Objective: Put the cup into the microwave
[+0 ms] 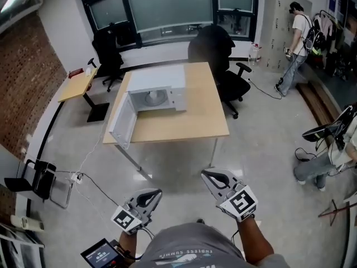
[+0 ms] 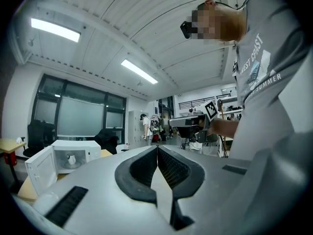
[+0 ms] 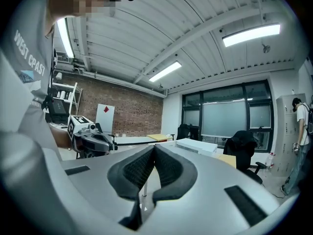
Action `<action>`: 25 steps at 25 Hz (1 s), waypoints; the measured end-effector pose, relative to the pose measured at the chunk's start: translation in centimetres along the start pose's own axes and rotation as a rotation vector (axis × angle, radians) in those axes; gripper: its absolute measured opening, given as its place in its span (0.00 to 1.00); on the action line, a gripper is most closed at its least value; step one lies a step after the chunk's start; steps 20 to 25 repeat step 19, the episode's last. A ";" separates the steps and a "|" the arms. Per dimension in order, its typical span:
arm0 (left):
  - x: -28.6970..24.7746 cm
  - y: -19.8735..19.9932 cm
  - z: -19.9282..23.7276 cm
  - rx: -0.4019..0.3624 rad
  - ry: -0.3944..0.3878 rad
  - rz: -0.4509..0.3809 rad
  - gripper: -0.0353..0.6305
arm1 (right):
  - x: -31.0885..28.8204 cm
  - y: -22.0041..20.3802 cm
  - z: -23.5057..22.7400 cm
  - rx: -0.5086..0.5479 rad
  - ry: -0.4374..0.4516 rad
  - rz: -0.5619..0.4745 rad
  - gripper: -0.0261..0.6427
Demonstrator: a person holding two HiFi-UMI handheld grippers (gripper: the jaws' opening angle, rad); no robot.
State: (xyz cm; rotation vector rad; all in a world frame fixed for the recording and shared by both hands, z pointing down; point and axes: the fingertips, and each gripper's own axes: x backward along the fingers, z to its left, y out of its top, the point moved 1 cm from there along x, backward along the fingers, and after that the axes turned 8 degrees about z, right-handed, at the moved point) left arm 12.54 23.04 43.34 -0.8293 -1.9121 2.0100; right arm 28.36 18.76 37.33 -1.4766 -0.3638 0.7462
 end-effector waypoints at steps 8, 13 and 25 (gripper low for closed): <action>-6.2 -0.6 3.4 0.076 -0.004 0.018 0.09 | -2.7 -1.6 -5.9 -0.007 0.017 -0.007 0.07; 2.1 -6.1 7.9 0.014 -0.009 -0.069 0.08 | -13.2 -4.5 4.2 -0.006 0.101 0.040 0.07; 14.1 -4.1 6.7 0.037 -0.007 -0.100 0.08 | -14.7 3.2 15.8 0.060 0.127 0.068 0.07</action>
